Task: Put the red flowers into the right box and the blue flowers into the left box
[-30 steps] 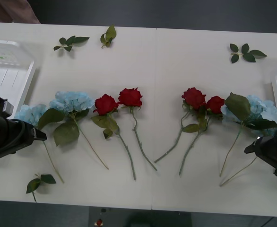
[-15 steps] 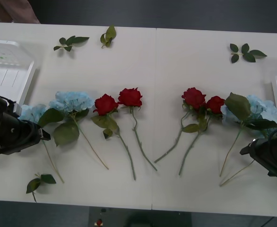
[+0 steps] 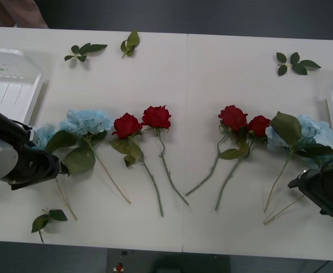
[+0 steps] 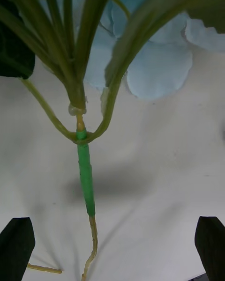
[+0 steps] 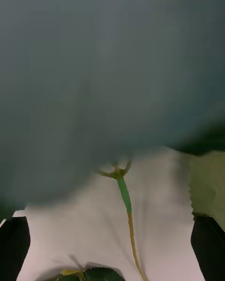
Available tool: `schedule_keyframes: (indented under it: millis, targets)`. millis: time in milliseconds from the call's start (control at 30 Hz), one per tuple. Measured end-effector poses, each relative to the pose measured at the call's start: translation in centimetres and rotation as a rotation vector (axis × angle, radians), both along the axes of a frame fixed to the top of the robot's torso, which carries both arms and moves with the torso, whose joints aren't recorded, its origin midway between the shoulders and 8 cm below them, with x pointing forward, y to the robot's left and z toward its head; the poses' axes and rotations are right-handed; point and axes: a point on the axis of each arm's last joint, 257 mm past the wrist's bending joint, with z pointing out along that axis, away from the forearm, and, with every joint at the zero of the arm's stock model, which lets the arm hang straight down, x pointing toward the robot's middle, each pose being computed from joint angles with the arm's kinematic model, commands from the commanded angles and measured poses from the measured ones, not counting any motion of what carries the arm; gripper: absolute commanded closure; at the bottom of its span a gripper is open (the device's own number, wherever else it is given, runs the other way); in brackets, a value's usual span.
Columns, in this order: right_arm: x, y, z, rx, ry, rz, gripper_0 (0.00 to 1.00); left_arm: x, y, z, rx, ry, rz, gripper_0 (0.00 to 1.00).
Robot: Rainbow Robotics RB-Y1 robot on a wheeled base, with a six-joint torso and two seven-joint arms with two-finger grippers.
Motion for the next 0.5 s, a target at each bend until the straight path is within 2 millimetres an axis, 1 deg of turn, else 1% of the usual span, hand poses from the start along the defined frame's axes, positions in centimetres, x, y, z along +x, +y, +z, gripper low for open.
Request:
schedule_keyframes:
  millis: [67, 100, 133, 167, 233, 367, 500]
  targets:
    - [0.0, -0.2, 0.0, -0.01, 0.0, -0.002, 0.6, 0.1, -0.1, -0.5, -0.01, 0.007, 0.014, 0.0]
    - [0.0, -0.3, 0.0, -0.013, 0.0, -0.003, 0.74, 0.2, -0.2, -0.7, -0.011, 0.01, 0.018, 0.0]
    - [0.0, -0.4, 0.0, -0.015, 0.0, -0.003, 0.79, 0.3, -0.3, -0.9, -0.008, 0.013, 0.018, 0.0]
    - [0.0, -0.4, 0.0, -0.015, 0.0, -0.003, 0.88, 0.5, -0.3, -1.0, 0.0, 0.014, 0.015, 0.0]
    - [0.0, -0.4, 0.0, -0.015, 0.0, -0.003, 1.0, 0.9, -0.3, -1.3, 0.019, 0.018, 0.003, 0.0]
    - [0.0, -0.5, 0.0, -0.017, 0.0, -0.004, 1.0, 1.3, -0.8, -1.3, 0.024, 0.01, -0.016, 0.0]
    - [0.0, -0.7, 0.0, -0.027, 0.0, -0.006, 1.0, 1.4, -0.8, -1.3, 0.024, 0.009, -0.016, 0.0]
